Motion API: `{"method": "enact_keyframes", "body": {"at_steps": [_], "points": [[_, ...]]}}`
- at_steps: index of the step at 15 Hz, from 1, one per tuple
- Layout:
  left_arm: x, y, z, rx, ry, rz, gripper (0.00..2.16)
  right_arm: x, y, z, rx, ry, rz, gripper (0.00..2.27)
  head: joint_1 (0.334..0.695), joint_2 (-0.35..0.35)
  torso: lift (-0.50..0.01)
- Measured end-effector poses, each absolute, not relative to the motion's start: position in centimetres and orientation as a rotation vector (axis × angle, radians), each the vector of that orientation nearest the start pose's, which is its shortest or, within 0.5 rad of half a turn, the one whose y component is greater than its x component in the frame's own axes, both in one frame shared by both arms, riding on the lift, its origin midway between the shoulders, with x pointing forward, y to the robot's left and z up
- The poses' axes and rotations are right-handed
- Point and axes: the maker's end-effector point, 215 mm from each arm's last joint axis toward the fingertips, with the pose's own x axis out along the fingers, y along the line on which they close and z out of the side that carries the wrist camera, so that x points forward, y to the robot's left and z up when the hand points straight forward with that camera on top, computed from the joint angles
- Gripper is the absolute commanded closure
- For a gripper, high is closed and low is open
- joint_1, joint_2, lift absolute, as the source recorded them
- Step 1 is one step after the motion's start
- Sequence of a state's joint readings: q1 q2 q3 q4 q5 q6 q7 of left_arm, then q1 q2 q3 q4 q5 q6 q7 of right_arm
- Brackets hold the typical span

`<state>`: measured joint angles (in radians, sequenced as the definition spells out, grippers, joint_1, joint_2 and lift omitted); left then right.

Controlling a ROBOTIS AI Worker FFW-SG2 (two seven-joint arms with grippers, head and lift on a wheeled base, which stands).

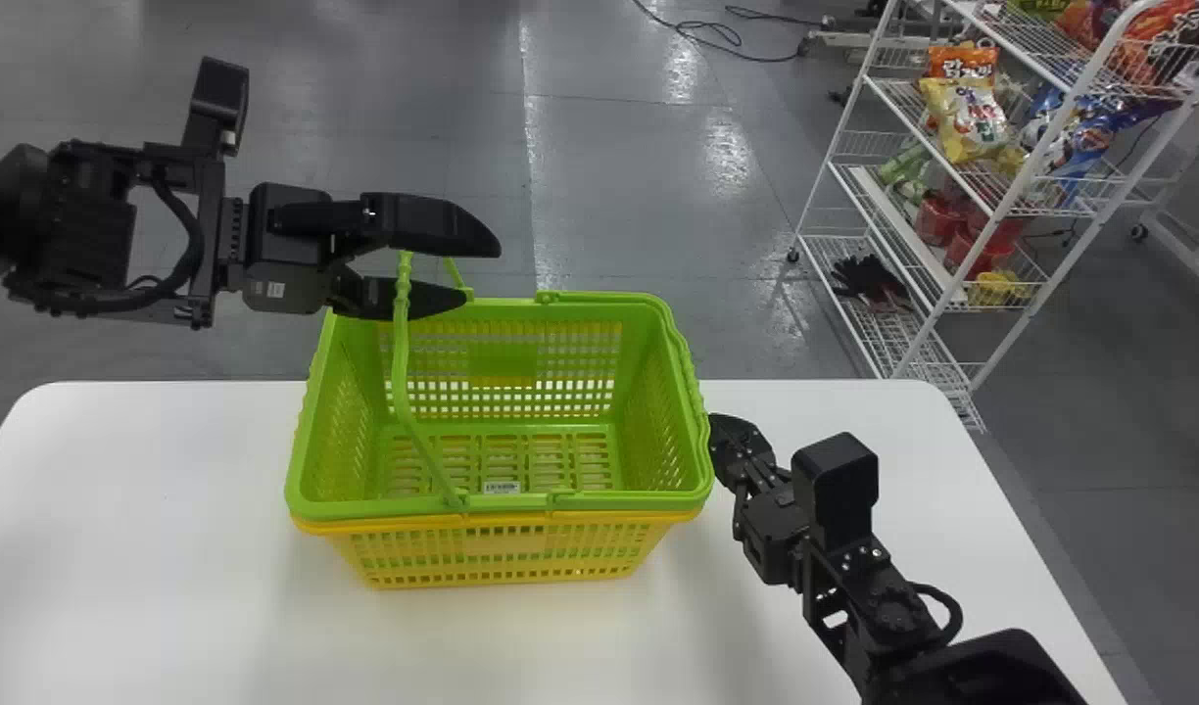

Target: Grasp handle with right gripper to insert into left gripper then lift and swing left to center

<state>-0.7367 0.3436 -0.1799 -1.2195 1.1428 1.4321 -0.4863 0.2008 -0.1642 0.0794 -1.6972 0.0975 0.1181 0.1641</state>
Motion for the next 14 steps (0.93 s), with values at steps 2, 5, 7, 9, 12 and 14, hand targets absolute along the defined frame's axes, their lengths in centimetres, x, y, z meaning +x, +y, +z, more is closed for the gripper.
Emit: {"method": "enact_keyframes", "body": {"at_steps": [2,5,7,9,12,14], "points": [[54.3,6.2,-24.8,-0.737,0.936,-1.075,0.16,52.0,-19.9,-42.8,-0.236,0.211,0.259,2.03,0.695,-0.141,-0.093],[54.2,6.1,-24.9,-0.742,0.937,-1.077,0.16,52.1,-20.0,-42.5,-0.237,0.206,0.259,2.03,0.695,-0.143,-0.093],[54.1,5.9,-24.9,-0.745,0.937,-1.08,0.16,52.2,-19.9,-42.3,-0.235,0.203,0.26,2.03,0.695,-0.144,-0.093],[54.1,5.7,-24.9,-0.747,0.937,-1.083,0.16,52.3,-19.7,-42.0,-0.229,0.198,0.262,2.03,0.695,-0.144,-0.093],[54.0,5.4,-24.8,-0.748,0.937,-1.087,0.16,52.2,-19.5,-40.9,-0.215,0.179,0.26,2.02,0.695,-0.145,-0.093],[54.0,5.3,-24.8,-0.749,0.937,-1.09,0.16,51.9,-19.5,-39.6,-0.21,0.161,0.258,2.02,0.695,-0.147,-0.093]]}}
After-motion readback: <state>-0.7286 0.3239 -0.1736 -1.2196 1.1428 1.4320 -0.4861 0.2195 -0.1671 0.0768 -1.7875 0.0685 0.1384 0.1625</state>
